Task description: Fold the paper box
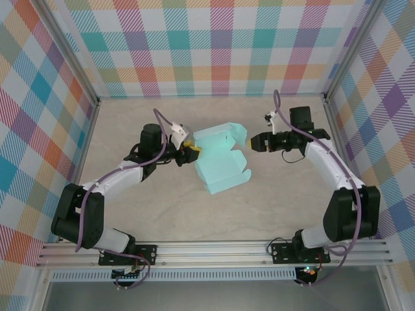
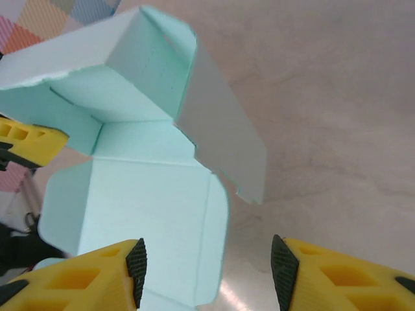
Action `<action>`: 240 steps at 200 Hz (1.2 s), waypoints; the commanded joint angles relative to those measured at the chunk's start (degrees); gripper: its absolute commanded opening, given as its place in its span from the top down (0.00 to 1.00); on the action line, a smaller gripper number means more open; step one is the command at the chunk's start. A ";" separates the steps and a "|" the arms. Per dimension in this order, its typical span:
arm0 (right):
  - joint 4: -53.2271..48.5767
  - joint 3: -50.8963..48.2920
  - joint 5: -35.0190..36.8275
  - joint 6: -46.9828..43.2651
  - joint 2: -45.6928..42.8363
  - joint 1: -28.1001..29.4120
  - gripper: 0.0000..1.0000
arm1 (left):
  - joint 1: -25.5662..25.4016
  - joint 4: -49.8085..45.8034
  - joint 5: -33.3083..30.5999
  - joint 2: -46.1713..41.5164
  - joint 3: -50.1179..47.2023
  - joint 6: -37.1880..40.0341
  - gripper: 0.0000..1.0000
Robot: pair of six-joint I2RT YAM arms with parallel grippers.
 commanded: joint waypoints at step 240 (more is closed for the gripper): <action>18.99 -3.27 -4.94 -13.08 2.51 8.50 0.44 | -0.52 -3.50 8.77 -1.41 4.15 2.28 0.93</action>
